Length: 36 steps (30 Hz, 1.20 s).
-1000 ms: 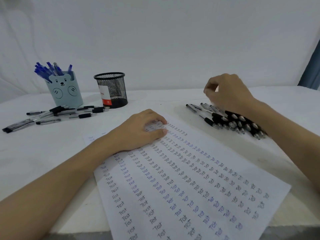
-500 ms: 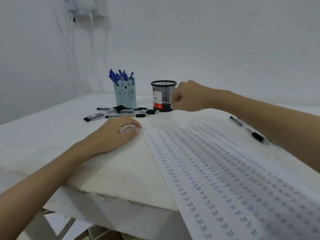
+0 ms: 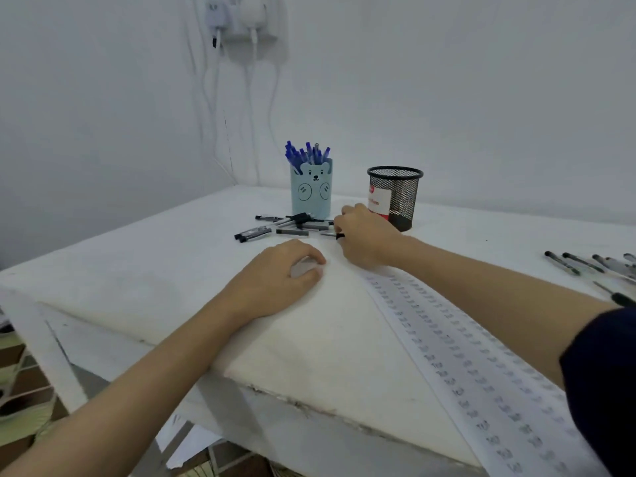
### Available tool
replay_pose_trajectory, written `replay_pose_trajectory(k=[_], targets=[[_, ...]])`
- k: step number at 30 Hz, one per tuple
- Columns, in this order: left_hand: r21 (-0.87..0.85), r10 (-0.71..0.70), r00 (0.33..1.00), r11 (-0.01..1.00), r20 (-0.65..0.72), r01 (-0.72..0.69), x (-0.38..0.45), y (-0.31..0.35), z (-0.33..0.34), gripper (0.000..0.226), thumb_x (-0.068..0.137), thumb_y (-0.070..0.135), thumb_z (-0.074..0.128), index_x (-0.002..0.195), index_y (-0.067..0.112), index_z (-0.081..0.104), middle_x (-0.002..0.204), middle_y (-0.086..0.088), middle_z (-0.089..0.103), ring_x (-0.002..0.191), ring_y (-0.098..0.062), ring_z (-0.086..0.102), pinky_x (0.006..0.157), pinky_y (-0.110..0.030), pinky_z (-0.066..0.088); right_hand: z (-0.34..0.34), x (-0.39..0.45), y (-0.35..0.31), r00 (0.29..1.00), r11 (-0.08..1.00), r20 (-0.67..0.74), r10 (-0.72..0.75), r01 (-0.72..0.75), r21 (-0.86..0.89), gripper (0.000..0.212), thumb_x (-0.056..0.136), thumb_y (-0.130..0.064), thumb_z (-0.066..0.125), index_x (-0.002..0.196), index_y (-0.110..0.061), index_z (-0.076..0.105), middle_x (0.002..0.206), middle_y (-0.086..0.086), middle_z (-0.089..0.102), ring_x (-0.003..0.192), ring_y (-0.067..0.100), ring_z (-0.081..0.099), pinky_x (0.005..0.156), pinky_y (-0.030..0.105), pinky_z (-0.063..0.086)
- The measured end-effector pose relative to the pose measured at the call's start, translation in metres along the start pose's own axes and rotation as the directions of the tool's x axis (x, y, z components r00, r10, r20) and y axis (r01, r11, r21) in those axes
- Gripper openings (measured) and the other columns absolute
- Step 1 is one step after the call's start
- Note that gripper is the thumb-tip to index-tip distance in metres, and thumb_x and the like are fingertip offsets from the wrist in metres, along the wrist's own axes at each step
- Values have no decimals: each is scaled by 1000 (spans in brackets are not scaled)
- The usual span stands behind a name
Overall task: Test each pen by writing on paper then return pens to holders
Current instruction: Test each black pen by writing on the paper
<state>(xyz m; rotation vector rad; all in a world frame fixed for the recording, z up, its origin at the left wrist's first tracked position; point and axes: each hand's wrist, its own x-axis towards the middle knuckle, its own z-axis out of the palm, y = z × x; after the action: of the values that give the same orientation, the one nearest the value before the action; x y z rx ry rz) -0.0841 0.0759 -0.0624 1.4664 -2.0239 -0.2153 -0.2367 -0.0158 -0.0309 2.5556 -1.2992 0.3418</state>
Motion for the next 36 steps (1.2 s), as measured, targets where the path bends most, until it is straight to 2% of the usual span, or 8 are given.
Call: replay_pose_trajectory(k=[6, 10, 13, 19, 22, 26, 31, 36], targets=[[13, 6, 1000, 1000, 6, -6, 0, -1, -1, 21, 92, 28, 54, 110, 24, 63, 112, 15, 57, 109, -5, 51, 98, -23, 36, -5, 0, 1, 998, 996, 42, 36, -39, 76, 14, 87, -2, 49, 92, -12, 41, 110, 13, 53, 98, 26, 46, 73, 30, 36], [24, 8, 1000, 1000, 16, -8, -1, 1, 0, 22, 92, 32, 52, 110, 24, 62, 116, 13, 58, 109, -6, 51, 99, -25, 37, -24, -14, 16, 989, 992, 136, 56, -70, 102, 29, 87, 1, 47, 114, -4, 55, 113, 11, 55, 102, 26, 50, 73, 25, 36], [35, 6, 999, 999, 33, -7, -3, 2, -3, 36, 83, 43, 43, 108, 26, 62, 115, 15, 58, 109, -7, 52, 99, -27, 38, -48, -36, 37, 961, 939, 245, 125, -195, 284, 25, 86, -1, 52, 106, -7, 66, 83, -1, 60, 81, 19, 54, 61, 17, 37], [27, 75, 997, 997, 27, -76, -1, 22, 3, 18, 91, 33, 51, 105, 30, 62, 113, 19, 57, 107, -2, 51, 93, -20, 36, -88, -105, 88, 874, 442, 404, 270, -485, 754, 13, 86, -7, 61, 74, -11, 58, 77, 3, 61, 67, 15, 55, 64, 24, 39], [-15, 147, 987, 989, 59, -147, 5, 53, 17, 18, 93, 32, 51, 107, 29, 62, 114, 19, 57, 107, 1, 50, 91, -16, 35, -94, -141, 106, 844, 128, 422, 332, -483, 866, 17, 89, 4, 44, 85, -5, 58, 74, 11, 64, 69, 21, 63, 72, 27, 50], [-43, 238, 956, 971, 174, -234, 14, 96, 40, 24, 93, 45, 46, 110, 34, 59, 117, 24, 53, 108, 4, 48, 92, -17, 37, -107, -182, 122, 826, -215, 399, 399, -339, 916, 18, 87, -10, 43, 79, -8, 58, 63, 3, 45, 53, 16, 42, 61, 27, 37], [-30, 253, 916, 966, 310, -256, 26, 134, 69, 35, 91, 57, 39, 120, 42, 51, 129, 25, 46, 113, -2, 47, 94, -26, 36, -122, -215, 137, 809, -330, 450, 379, -336, 882, 74, 64, -86, 43, 50, -14, 33, 57, 1, 28, 56, 17, 23, 57, 27, 29], [-30, 260, 892, 963, 370, -268, 32, 142, 86, 39, 91, 56, 40, 126, 40, 47, 134, 18, 44, 117, -3, 43, 99, -27, 35, -115, -218, 138, 772, -395, 452, 446, -283, 874, 70, 66, -78, 46, 43, -17, 19, 50, 0, 14, 60, 18, 12, 55, 27, 21]])
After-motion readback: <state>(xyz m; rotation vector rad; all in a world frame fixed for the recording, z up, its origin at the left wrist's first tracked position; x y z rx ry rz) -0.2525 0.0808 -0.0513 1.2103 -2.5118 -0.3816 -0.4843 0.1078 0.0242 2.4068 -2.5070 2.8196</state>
